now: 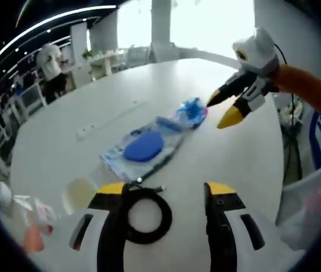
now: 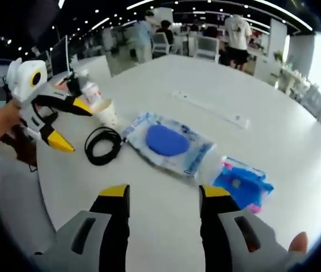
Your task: Arrange the tabletop items into an orderly group along one side of the table until the central work area is clear of visible clutter.
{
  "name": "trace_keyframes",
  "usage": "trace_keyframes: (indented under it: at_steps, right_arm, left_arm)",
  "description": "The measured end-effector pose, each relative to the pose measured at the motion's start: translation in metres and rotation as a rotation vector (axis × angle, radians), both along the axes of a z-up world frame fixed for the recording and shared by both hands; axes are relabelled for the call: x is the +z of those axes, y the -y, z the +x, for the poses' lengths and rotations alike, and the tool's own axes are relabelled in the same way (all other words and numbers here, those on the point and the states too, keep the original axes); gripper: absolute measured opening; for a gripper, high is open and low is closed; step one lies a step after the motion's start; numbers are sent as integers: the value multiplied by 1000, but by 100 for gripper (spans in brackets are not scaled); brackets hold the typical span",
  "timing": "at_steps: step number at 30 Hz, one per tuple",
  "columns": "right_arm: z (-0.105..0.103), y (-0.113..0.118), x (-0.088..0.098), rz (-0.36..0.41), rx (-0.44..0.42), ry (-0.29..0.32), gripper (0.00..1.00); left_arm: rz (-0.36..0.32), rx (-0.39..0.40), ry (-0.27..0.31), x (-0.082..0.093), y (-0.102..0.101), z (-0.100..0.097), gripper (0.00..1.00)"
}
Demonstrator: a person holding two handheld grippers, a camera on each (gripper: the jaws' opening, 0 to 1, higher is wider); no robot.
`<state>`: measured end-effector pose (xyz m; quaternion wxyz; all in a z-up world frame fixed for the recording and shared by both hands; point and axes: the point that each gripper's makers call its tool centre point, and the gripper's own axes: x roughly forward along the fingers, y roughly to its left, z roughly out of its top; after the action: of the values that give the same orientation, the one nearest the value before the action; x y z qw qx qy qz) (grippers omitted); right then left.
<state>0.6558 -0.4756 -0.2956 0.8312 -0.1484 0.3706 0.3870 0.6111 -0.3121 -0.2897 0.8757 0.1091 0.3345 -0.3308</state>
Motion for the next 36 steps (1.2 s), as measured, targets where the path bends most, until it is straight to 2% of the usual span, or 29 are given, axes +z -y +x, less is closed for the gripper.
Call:
trace_keyframes:
  at_steps: [6,19,28,36]
  right_arm:
    - [-15,-2,0,16,-4,3,54]
    - [-44,-6,-4,27,-6,8,60]
    - [-69,-10,-7,39,-3,9,60]
    - [-97,-34,-18,66,25,-13,60]
  left_arm:
    - [-34,12,-14,-2,-5,-17,62]
    - [-73,62,-41,-11,-23,-46,71]
    - [-104,106,-40,-10,-40,-64,72]
    - [-116,159,-60,-22,-62,-87,72]
